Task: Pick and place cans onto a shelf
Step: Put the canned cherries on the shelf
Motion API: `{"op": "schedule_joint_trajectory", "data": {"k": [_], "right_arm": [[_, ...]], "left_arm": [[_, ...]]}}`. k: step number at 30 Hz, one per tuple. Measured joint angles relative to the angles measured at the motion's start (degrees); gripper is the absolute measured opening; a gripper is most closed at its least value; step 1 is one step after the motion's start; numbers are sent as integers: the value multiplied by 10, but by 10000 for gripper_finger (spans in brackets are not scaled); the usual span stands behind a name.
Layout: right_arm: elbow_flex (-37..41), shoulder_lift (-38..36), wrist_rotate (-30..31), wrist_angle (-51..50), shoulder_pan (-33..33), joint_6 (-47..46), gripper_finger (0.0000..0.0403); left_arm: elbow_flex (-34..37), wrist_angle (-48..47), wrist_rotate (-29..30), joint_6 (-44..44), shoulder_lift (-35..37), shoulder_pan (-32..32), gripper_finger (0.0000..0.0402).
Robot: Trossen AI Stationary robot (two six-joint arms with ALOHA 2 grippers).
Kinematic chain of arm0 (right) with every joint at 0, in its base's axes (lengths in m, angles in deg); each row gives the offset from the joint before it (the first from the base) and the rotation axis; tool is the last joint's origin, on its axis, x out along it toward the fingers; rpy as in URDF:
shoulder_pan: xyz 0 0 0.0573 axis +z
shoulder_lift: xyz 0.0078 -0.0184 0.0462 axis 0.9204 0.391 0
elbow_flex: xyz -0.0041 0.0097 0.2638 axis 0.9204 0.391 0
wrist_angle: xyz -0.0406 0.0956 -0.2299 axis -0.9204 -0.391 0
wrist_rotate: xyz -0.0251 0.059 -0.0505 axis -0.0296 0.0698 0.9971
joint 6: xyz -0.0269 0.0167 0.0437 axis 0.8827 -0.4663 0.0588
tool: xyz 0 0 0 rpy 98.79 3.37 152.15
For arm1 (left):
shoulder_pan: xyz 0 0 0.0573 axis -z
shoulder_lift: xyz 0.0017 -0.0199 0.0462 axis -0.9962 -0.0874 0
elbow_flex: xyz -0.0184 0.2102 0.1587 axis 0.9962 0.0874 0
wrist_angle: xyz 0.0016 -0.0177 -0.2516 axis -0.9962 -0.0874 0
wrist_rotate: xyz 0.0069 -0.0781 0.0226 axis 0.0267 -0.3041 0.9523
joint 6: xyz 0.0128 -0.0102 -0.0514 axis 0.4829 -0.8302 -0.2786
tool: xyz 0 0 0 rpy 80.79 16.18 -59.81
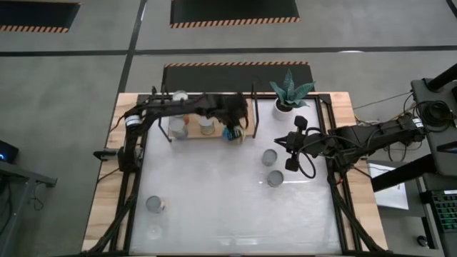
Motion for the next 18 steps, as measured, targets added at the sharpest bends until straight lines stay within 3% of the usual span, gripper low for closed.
{"op": "schedule_joint_trajectory", "data": {"k": [11, 18], "right_arm": [[20, 0, -3, -2, 24, -48, 9], [86, 0, -3, 36, 65, -125, 9]], "left_arm": [[18, -61, 10, 31, 46, 140, 0], [83, -61, 12, 1, 46, 196, 0]]}}
